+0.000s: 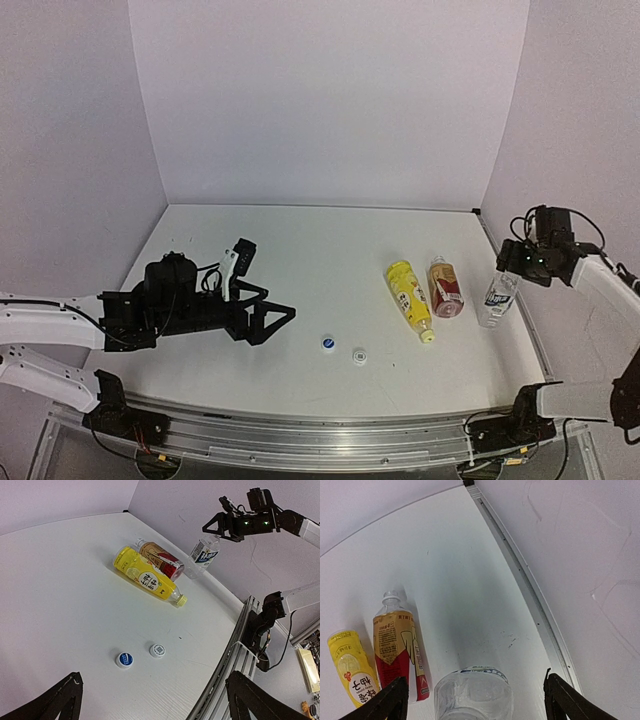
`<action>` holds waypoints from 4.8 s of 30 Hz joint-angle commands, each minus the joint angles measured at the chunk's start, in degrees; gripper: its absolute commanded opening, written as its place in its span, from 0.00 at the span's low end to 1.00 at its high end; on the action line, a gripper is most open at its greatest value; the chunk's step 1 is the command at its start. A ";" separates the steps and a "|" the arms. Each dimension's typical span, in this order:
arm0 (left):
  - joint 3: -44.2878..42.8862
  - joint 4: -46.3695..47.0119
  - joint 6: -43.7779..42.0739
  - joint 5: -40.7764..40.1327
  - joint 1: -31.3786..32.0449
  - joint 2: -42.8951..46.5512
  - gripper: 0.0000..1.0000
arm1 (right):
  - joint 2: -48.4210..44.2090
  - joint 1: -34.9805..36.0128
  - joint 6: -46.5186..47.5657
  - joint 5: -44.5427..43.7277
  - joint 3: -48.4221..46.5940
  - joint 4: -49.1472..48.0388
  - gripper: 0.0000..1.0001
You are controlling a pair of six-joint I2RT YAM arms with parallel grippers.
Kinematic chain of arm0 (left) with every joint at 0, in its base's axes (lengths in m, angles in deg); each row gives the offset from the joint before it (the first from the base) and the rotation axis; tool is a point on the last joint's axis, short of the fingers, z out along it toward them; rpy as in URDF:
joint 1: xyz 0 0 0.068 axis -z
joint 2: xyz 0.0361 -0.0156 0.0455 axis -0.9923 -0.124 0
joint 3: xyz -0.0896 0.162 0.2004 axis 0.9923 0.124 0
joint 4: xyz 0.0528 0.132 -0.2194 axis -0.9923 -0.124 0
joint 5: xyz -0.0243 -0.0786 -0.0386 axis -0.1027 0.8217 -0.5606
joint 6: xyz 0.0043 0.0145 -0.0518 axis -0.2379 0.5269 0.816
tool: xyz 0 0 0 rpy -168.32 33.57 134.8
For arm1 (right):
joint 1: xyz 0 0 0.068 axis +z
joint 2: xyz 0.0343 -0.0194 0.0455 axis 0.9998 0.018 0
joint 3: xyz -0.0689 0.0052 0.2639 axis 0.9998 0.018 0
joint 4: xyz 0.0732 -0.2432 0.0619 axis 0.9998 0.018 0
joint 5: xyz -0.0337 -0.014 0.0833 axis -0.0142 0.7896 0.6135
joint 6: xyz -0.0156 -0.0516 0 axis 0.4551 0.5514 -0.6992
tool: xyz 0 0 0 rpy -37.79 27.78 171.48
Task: Unscrew the bottle caps
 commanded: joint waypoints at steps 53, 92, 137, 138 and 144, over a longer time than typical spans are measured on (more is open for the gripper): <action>-1.02 -3.18 13.98 -14.84 0.09 2.43 1.00 | 40.75 37.49 0.69 -7.14 -22.47 6.66 0.45; -7.00 28.71 28.95 3.11 0.09 -10.53 0.74 | 25.87 53.51 -4.58 55.35 -28.59 -9.32 0.45; -5.47 17.93 41.96 -23.15 0.06 -0.66 0.41 | 16.48 53.99 -16.34 58.27 -14.60 -17.44 0.51; -5.86 17.44 42.18 -23.19 0.08 -0.91 0.41 | 16.39 54.03 -16.22 58.00 -14.65 -17.63 0.47; -6.05 16.80 42.59 -23.60 0.09 -1.41 0.39 | 14.70 54.02 -14.81 56.34 -14.43 -17.86 0.22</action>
